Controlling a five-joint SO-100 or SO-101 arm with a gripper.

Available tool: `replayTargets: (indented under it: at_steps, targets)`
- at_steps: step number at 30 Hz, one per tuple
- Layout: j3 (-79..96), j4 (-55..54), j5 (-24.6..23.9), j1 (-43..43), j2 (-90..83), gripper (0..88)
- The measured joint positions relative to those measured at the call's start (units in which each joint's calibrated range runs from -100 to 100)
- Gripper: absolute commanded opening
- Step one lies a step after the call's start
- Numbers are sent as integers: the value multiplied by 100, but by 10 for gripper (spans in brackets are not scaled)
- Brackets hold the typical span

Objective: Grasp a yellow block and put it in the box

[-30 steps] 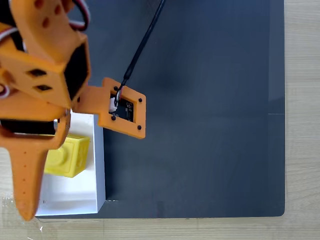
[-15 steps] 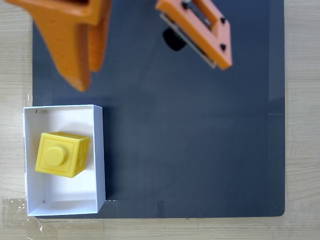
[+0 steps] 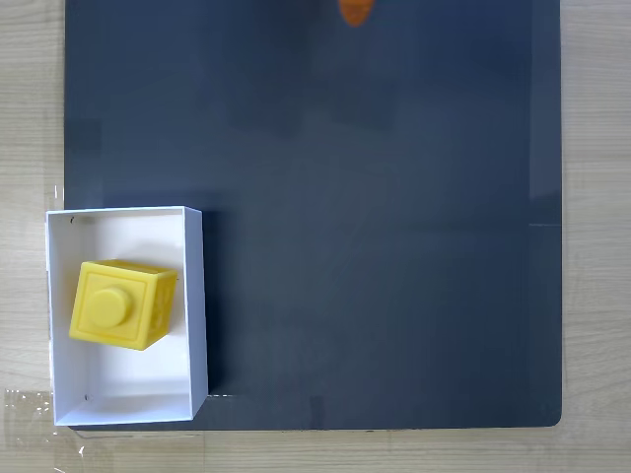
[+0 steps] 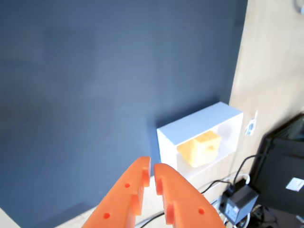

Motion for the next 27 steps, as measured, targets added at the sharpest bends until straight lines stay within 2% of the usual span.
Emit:
replayTargets:
  at_steps: [8,14,18,21,24,27]
  targets:
    - [3144,-1134,0,9,-2225,10]
    - [5176,-1220,11,-18,-3852,10]
    - [6052,-1238,32,-18,-4821,10]
    - [6649,-1168,238,-18,-5411,10]
    - [7127,-1229,449,63,-5596,10]
    - [7272,-1246,465,207,-5622,10]
